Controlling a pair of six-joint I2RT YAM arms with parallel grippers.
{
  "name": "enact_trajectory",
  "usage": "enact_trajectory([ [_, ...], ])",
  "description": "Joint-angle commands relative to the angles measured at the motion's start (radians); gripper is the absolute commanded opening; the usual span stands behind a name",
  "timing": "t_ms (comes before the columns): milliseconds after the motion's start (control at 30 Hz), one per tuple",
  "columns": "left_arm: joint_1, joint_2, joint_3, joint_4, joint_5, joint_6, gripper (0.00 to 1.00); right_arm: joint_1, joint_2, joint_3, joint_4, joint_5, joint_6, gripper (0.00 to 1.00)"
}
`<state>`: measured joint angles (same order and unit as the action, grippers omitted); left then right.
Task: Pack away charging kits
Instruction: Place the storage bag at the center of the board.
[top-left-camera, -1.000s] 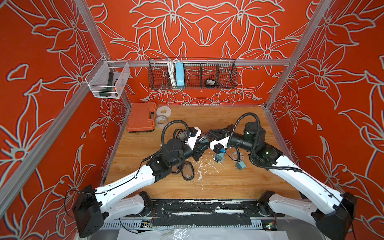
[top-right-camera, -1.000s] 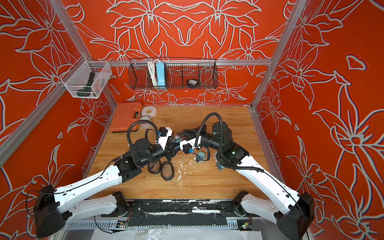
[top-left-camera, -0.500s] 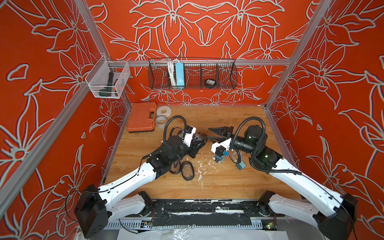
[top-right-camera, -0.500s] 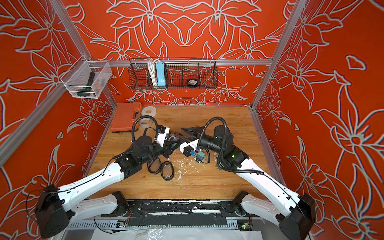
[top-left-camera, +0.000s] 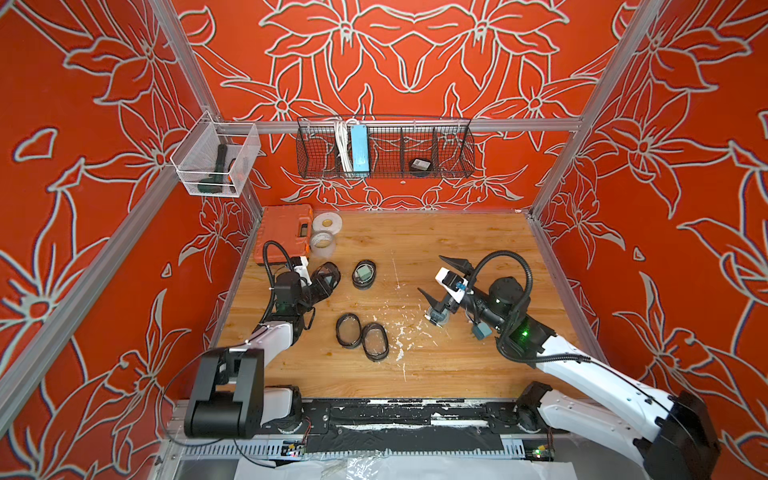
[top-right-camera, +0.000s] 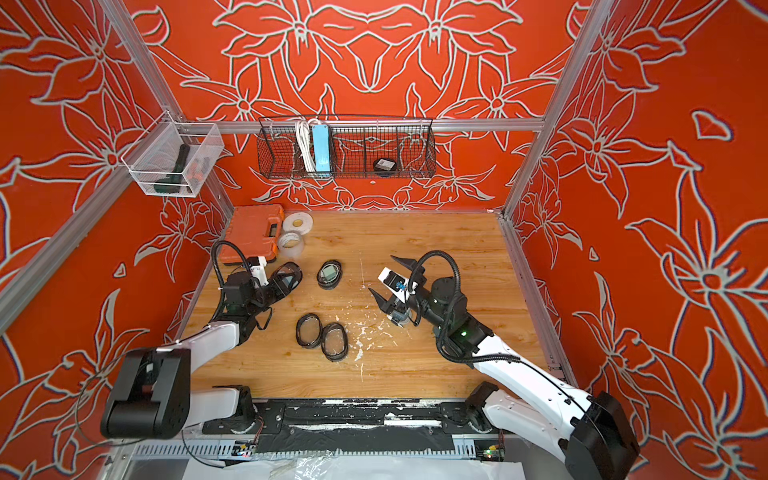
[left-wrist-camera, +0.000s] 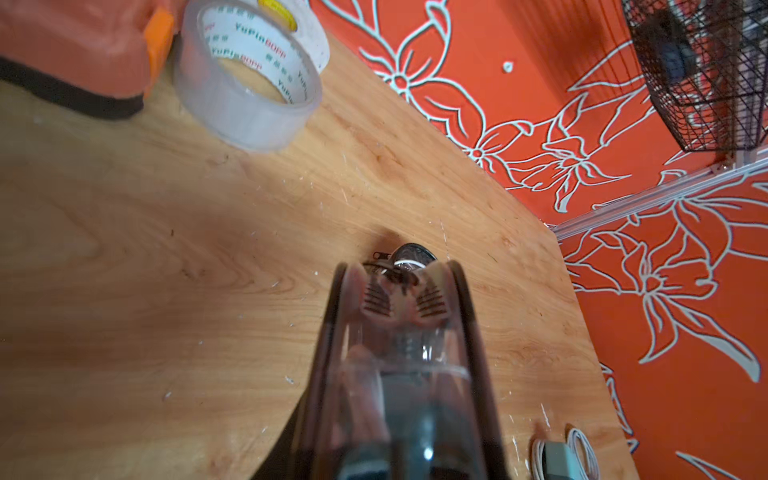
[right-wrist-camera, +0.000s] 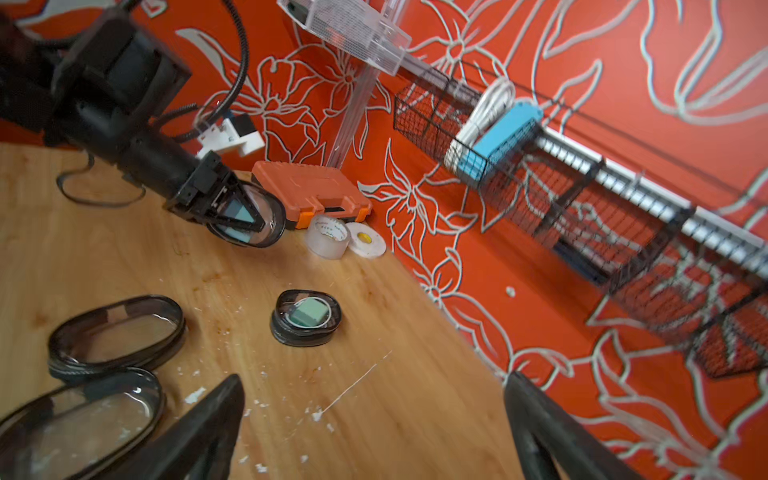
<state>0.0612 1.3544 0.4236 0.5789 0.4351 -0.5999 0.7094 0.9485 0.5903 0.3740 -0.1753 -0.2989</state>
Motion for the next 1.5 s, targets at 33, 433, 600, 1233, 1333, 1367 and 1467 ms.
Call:
enact_trajectory([
  [33, 0.014, 0.154, 0.028, 0.216, 0.142, -0.093, 0.0, -0.009, -0.028, 0.094, -0.267, 0.341, 0.457, 0.98],
  [433, 0.035, 0.329, 0.078, 0.187, 0.066, -0.162, 0.17, -0.018, -0.075, 0.01, -0.259, 0.341, 0.777, 0.98],
  [600, 0.049, 0.361, 0.06, 0.17, 0.039, -0.188, 0.52, -0.018, -0.043, 0.16, -0.522, 0.328, 0.935, 0.98],
  [1233, 0.058, -0.184, -0.006, -0.485, -0.379, -0.134, 0.98, -0.019, -0.155, 0.058, -0.534, 0.467, 0.931, 0.98],
  [1333, 0.058, -0.339, -0.021, -0.578, -0.351, -0.143, 0.88, -0.019, -0.229, 0.02, -0.567, 0.571, 0.915, 0.98],
  [1367, 0.057, -0.4, -0.023, -0.614, -0.333, -0.151, 0.86, -0.019, -0.244, 0.02, -0.598, 0.622, 0.911, 0.98],
  [1467, 0.053, -0.534, -0.048, -0.653, -0.21, -0.132, 0.83, -0.024, -0.246, 0.032, -0.65, 0.696, 0.865, 0.98],
])
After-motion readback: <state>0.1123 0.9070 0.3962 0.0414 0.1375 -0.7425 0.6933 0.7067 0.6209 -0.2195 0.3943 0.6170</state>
